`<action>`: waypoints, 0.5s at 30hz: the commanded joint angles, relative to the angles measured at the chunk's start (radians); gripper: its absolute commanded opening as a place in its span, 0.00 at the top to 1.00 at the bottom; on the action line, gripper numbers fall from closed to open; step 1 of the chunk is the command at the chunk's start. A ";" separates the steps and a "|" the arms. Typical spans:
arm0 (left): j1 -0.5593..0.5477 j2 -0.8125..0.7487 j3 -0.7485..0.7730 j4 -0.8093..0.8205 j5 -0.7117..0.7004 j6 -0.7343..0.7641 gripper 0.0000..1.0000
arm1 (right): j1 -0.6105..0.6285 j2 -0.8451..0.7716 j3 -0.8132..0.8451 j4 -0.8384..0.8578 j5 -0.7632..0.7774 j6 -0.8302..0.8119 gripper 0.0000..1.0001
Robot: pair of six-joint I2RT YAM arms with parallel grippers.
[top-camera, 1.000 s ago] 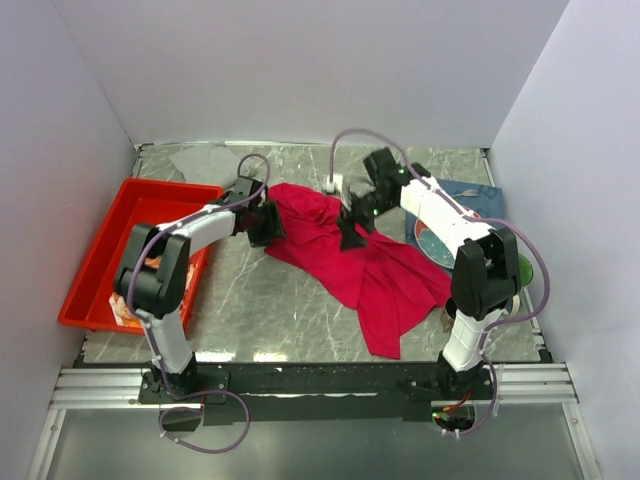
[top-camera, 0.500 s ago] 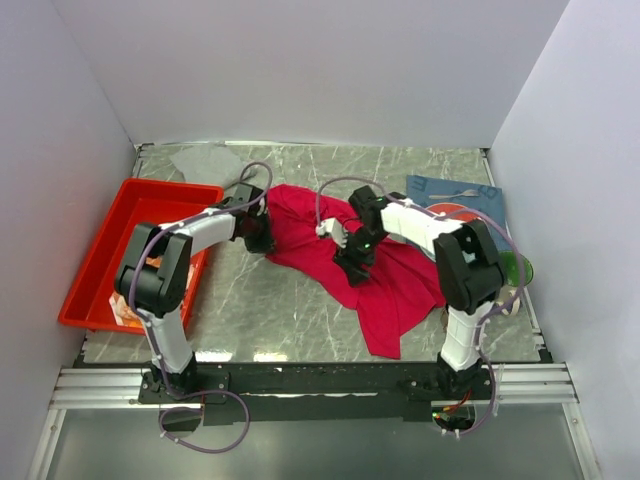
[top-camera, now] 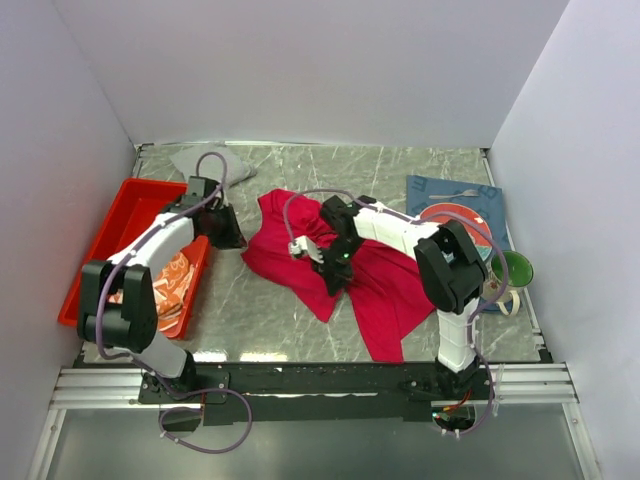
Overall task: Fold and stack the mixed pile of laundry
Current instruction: Flatten out the T-shirt at the center of the board.
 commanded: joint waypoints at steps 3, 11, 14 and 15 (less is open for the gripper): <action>0.079 -0.120 0.108 -0.073 -0.022 0.111 0.50 | 0.207 -0.038 0.326 -0.315 -0.255 -0.237 1.00; 0.152 -0.268 0.193 -0.093 0.029 0.194 0.25 | 0.276 0.064 0.531 -0.385 -0.235 -0.283 0.47; 0.151 -0.309 0.102 -0.040 0.154 0.191 0.10 | 0.231 0.016 0.485 -0.301 -0.198 -0.213 0.40; 0.151 -0.338 0.047 -0.029 0.242 0.195 0.01 | 0.139 -0.021 0.459 -0.269 -0.233 -0.185 0.38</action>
